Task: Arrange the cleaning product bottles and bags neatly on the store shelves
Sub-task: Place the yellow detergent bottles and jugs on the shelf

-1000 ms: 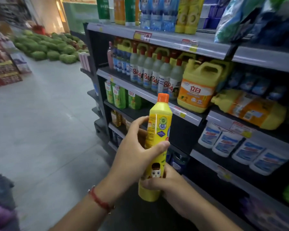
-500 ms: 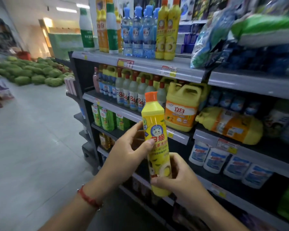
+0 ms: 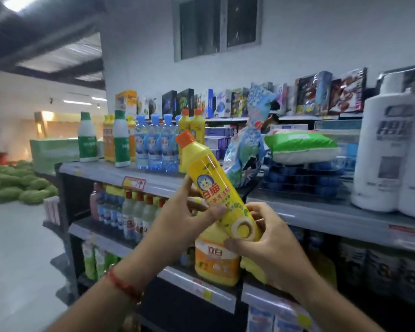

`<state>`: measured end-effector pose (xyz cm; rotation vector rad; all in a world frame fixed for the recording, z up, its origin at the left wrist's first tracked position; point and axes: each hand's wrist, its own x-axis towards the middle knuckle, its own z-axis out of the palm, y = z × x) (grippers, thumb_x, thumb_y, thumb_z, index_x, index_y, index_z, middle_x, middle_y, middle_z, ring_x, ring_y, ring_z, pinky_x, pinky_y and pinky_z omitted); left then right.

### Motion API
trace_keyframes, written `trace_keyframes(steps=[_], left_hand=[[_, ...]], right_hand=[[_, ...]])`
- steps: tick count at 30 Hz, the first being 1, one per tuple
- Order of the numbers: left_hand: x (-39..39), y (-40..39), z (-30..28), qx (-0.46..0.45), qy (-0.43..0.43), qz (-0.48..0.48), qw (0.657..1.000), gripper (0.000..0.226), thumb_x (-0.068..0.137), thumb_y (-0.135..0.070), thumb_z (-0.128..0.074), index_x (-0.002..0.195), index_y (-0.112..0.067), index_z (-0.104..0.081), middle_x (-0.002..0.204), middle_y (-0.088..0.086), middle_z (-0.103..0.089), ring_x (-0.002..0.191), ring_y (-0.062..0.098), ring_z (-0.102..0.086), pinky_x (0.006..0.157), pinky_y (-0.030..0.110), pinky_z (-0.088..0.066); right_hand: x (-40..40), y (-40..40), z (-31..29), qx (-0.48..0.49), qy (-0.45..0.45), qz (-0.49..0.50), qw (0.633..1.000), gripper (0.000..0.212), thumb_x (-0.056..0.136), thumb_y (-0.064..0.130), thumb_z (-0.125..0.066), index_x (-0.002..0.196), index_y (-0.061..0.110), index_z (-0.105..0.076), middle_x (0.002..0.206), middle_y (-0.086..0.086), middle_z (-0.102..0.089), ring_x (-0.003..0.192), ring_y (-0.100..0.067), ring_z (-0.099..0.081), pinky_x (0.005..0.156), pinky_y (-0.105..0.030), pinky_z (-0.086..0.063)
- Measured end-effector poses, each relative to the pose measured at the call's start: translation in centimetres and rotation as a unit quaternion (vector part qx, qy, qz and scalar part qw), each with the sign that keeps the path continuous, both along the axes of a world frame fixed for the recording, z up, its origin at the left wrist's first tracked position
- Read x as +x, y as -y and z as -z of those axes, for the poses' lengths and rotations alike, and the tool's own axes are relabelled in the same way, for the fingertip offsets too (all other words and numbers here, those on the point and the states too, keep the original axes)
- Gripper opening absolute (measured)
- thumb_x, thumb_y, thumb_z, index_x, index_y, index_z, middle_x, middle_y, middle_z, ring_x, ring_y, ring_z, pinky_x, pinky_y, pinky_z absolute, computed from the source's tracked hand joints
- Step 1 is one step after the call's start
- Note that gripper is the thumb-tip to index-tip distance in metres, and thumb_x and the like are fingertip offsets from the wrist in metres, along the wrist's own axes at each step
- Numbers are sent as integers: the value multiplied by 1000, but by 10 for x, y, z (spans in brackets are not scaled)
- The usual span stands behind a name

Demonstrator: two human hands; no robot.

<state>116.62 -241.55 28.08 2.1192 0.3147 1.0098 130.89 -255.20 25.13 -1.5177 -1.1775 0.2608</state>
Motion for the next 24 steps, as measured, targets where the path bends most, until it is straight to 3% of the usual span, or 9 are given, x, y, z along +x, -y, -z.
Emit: trace_keyframes(steps=[3,5,7,10,14,18,21,24], left_hand=[[16,-20,-23,33,-5,-30,999,54,73,-60,-69,120,-42,-49,101,-32,-65,91,-7,-67,69,16,-56],[22,-33,-38,70,-36,-60,995,63,73,-63,-69,127,-46,-41,100,-25,-67,90,-7,-66,71,21,-58],[28,-48,-53,107,-61,-88,988,68,79,-56,-72,133,-50,-31,102,-26,-61,89,-9,-62,69,17,-54],[38,-77,-76,152,-60,-110,980,71,85,-45,-71,144,-42,-31,105,-31,-56,95,-12,-56,76,15,-52],[56,-123,-103,213,-68,-105,969,81,88,-40,-70,154,-31,-26,114,-30,-53,109,0,-57,89,19,-53],[87,-176,-115,258,-62,-85,960,93,90,-39,-71,162,-26,-13,138,-10,-57,123,10,-56,105,31,-47],[115,-218,-112,265,-45,-46,962,97,87,-46,-73,162,-23,-16,145,-3,-56,127,14,-56,106,40,-49],[140,-254,-107,340,-60,-84,935,102,83,-60,-71,160,-17,-20,162,4,-35,151,20,-27,124,43,-25]], right_hand=[[17,-27,-19,3,11,-12,1000,48,67,31,-90,104,38,-60,95,9,-74,84,-8,-72,78,-42,-62],[25,-48,-30,4,25,-21,999,49,69,27,-90,107,34,-61,95,11,-75,84,-5,-72,77,-38,-62],[31,-71,-40,6,35,-33,999,47,71,22,-90,108,31,-63,93,12,-75,83,-3,-71,74,-31,-62],[37,-108,-54,5,48,-33,998,43,72,22,-89,107,29,-65,89,13,-75,79,2,-69,65,-17,-56],[45,-165,-76,2,65,10,998,43,73,30,-89,104,33,-59,94,11,-72,85,-5,-69,75,-32,-61],[69,-223,-99,-29,81,74,994,43,65,36,-83,103,33,-63,91,9,-75,85,-15,-72,76,-45,-61],[90,-255,-106,-82,126,142,978,33,62,36,-78,93,29,-69,81,6,-75,77,-17,-72,71,-43,-62],[103,-273,-109,-157,149,202,955,25,69,28,-80,92,26,-72,86,3,-73,81,-18,-69,69,-33,-57]])
